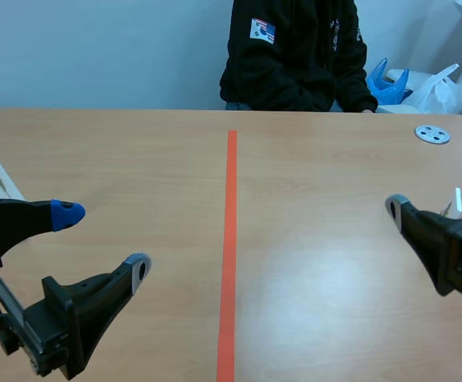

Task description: Sort the leaf by its shape. The table is split by an orange tape line. A compound leaf with several leaflets goes to the left side, a simple leaf with one blade goes to the right side. Return to the home posture when a red brick is placed on the table.

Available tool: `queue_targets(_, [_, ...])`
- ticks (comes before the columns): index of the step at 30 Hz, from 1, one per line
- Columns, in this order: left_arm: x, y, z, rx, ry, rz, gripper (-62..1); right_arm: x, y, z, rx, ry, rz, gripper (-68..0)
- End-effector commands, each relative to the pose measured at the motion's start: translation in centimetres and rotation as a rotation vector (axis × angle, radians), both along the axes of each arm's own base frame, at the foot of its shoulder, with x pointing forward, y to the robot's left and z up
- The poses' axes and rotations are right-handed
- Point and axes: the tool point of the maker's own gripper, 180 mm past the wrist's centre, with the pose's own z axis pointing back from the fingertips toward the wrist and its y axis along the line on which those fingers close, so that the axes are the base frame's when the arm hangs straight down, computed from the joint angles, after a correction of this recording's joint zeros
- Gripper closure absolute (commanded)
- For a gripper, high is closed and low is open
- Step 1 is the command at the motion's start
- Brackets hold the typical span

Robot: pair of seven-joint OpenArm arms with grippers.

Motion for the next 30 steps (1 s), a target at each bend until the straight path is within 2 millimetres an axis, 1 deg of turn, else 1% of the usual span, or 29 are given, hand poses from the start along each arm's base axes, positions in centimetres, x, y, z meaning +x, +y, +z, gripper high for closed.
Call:
queue_targets(1, [0.1,0.1,0.5,-0.002,-0.016,-0.009,-62.3,-0.2,0.2,0.5,0.013,-0.009,0.006,-67.9])
queue_targets(5, [0.1,0.4,0.4,0.025,-0.019,-0.025,-62.3,-1.6,1.5,0.3,0.032,0.020,0.051,-67.9])
queue_targets(9, [0.4,1.2,0.5,0.042,-0.025,-0.008,-62.3,-2.2,1.8,-0.1,0.026,0.047,0.062,-67.9])
queue_targets(16, [0.5,2.5,0.3,0.073,-0.012,0.021,-62.3,-2.2,1.7,-0.3,0.020,0.054,0.063,-67.9])
queue_targets(20, [0.2,2.5,0.0,0.074,0.001,0.023,-62.3,-2.1,1.7,-0.2,0.020,0.052,0.063,-67.9])
queue_targets(30, [0.2,2.5,0.0,0.075,0.000,0.023,-62.3,-2.1,1.7,-0.2,0.020,0.052,0.063,-67.9])
